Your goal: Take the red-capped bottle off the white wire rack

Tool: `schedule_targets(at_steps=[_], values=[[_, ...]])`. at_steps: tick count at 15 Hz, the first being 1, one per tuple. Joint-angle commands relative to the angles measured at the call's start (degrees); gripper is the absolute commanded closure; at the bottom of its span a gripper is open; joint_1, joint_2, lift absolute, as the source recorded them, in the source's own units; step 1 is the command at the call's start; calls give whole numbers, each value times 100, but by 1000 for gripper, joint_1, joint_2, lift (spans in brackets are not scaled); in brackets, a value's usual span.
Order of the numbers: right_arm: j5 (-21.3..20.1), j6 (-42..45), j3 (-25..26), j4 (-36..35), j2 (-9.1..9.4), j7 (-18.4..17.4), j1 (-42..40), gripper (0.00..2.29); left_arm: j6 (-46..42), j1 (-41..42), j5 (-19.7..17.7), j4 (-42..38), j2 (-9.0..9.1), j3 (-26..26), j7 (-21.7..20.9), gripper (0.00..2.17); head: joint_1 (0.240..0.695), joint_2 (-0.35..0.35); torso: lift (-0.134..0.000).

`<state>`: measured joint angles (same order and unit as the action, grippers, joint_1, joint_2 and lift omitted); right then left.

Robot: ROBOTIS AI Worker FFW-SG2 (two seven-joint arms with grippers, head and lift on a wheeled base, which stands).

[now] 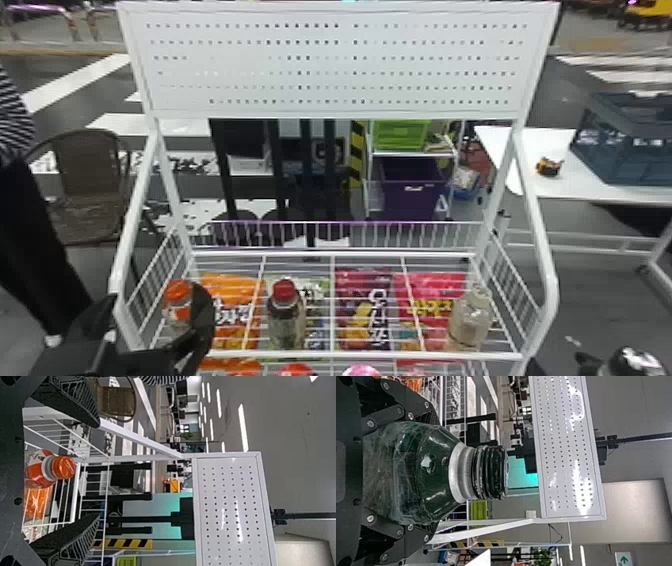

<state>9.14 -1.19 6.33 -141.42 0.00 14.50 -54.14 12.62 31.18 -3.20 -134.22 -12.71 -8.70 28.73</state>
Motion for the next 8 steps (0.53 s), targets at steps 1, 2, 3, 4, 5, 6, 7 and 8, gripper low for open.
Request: schedule_targets(at_steps=[1, 2, 3, 4, 5, 6, 7, 8], values=[[0, 0, 0, 1, 5, 0, 0, 485, 0, 2, 4, -17, -3, 0, -8, 87, 499, 0, 0], [0, 0, 0, -8, 5, 0, -9, 485, 18, 2, 4, -26, -3, 0, -8, 87, 499, 0, 0], [9, 0, 0, -8, 5, 0, -9, 485, 18, 2, -5, -26, -3, 0, -8, 87, 499, 0, 0], [9, 0, 0, -8, 5, 0, -18, 485, 18, 2, -5, -26, -3, 0, -8, 87, 499, 0, 0], [9, 0, 9, -8, 5, 0, -27, 485, 18, 2, -5, -17, -3, 9, -8, 87, 499, 0, 0], [18, 0, 9, -8, 5, 0, -27, 485, 18, -7, -14, 10, -3, 9, -8, 87, 499, 0, 0], [9, 0, 9, -8, 5, 0, -27, 485, 18, -24, -14, 18, -3, 9, -8, 87, 499, 0, 0], [9, 0, 9, -8, 5, 0, -35, 485, 18, -33, -31, 27, 6, 9, -8, 87, 499, 0, 0]])
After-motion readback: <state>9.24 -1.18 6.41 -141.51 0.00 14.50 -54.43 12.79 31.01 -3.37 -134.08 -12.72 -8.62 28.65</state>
